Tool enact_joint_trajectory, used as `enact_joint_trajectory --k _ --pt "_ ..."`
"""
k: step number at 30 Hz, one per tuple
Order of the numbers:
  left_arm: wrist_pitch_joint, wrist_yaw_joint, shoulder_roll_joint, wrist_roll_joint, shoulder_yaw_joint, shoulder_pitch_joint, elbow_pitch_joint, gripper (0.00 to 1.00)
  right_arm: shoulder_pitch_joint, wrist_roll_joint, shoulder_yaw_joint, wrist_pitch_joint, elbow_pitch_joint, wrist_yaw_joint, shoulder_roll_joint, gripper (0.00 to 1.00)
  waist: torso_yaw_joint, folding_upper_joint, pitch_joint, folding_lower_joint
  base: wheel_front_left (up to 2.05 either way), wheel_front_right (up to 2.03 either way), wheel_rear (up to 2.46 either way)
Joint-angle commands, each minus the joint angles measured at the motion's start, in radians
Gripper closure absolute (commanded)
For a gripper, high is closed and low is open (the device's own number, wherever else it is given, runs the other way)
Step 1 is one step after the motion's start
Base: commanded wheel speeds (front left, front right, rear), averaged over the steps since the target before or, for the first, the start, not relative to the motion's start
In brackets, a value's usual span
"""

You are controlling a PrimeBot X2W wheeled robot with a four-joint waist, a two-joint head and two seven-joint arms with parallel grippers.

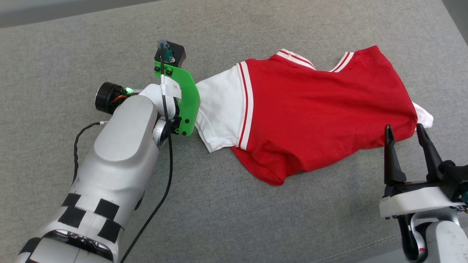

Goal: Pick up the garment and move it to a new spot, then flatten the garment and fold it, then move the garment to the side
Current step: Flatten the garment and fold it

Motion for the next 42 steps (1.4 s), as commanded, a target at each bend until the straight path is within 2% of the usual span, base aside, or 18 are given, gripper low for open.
enact_joint_trajectory --k 1,3,4,5,9,19,26,33,42 --pt "0.004 -0.005 0.007 0.020 -0.012 -0.012 0.033 0.00 -0.018 0.012 0.016 -0.011 0.007 -0.001 0.002 0.00 -0.013 0.0102 0.012 0.0000 0.00 0.00 0.00" --pt "0.021 -0.014 0.005 0.025 -0.027 -0.018 0.068 0.00 -0.022 0.020 0.031 -0.013 0.013 -0.001 0.002 0.00 -0.017 0.0102 0.014 0.0000 0.00 0.00 0.00" --pt "0.033 -0.019 0.002 0.023 -0.034 -0.017 0.082 0.60 -0.024 0.023 0.034 -0.013 0.014 -0.001 0.002 0.00 -0.018 0.0102 0.014 0.0000 0.00 0.00 0.00" --pt "0.047 -0.027 -0.002 0.017 -0.041 -0.014 0.097 1.00 -0.025 0.025 0.036 -0.014 0.015 -0.001 0.002 0.00 -0.019 0.0102 0.014 0.0000 0.00 0.00 0.00" --pt "0.062 -0.045 -0.004 0.004 -0.061 0.001 0.126 1.00 -0.027 0.025 0.026 -0.016 0.015 -0.001 0.002 0.00 -0.012 0.0102 0.006 0.0000 0.00 0.00 0.00" --pt "-0.111 -0.028 0.015 -0.039 -0.020 0.088 0.110 1.00 -0.011 -0.011 -0.014 -0.014 0.022 -0.001 0.002 0.00 0.061 0.0102 -0.102 0.0000 0.00 0.00 0.00" --pt "-0.178 -0.016 0.088 -0.067 0.020 0.164 0.031 1.00 0.021 -0.033 -0.033 0.014 0.027 -0.001 0.002 0.00 0.132 0.0102 -0.195 0.0000 0.00 0.00 0.00" --pt "-0.168 0.003 0.169 -0.110 0.062 0.287 -0.097 1.00 0.056 -0.038 -0.036 0.039 0.035 -0.001 0.002 0.00 0.198 0.0102 -0.252 0.0000 0.00 0.00 0.00" --pt "-0.146 0.044 0.225 -0.178 0.110 0.482 -0.219 1.00 0.072 -0.048 -0.026 0.073 0.042 -0.001 0.002 0.00 0.235 0.0102 -0.272 0.0000 0.00 0.00 0.00"
